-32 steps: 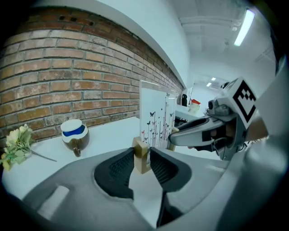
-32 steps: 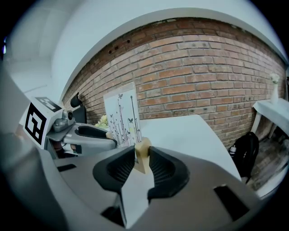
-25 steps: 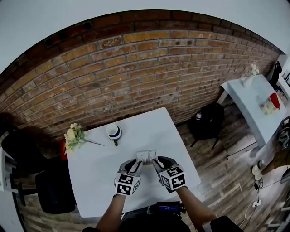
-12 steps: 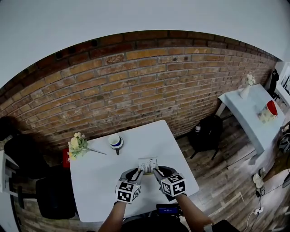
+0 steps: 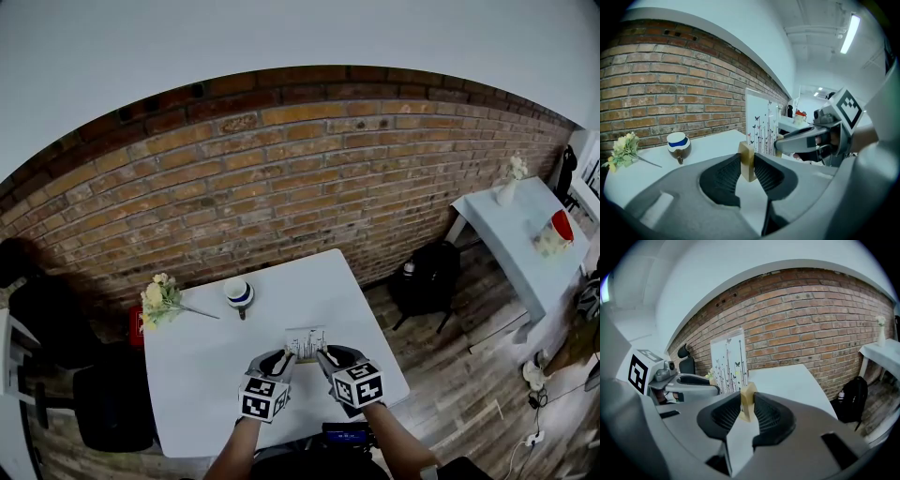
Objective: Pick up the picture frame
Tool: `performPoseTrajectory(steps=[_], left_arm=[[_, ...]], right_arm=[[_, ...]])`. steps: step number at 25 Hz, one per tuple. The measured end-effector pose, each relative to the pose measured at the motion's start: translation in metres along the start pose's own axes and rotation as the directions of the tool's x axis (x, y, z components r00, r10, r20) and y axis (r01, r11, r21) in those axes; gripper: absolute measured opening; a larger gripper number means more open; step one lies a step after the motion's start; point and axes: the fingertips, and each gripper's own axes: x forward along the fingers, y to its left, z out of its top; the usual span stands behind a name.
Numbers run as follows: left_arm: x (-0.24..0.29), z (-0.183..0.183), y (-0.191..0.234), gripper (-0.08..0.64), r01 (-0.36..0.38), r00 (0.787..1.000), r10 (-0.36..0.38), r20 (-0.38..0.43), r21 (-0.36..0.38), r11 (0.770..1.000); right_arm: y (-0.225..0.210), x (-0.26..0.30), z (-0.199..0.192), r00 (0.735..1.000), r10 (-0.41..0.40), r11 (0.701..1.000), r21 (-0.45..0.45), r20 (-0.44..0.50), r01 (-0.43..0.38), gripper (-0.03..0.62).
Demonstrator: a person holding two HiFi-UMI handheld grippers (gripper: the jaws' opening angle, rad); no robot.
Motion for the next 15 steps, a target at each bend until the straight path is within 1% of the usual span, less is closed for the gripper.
performPoseTrajectory(steps=[8,12,15], left_arm=[[-0.005,-0.003,-0.015,0.097,-0.010,1.000,0.010,-0.006,0.006,1.000],[-0.011,-0.003,-0.025,0.097,-0.028,0.999,0.029,-0.017,0.021,0.999],[-0.016,-0.009,-0.033,0.097,-0.038,0.999,0.039,-0.032,0.023,0.999]], right_arm=[[-0.001,-0.014,-0.007,1.000,0.014,1.000,-0.001,0.007,-0.014,0.097],[0.000,-0.023,-0.011,0.999,0.035,0.999,0.010,0.015,-0.035,0.097],[0.002,-0.028,-0.020,0.999,0.053,0.998,0.021,0.012,-0.053,0.097]])
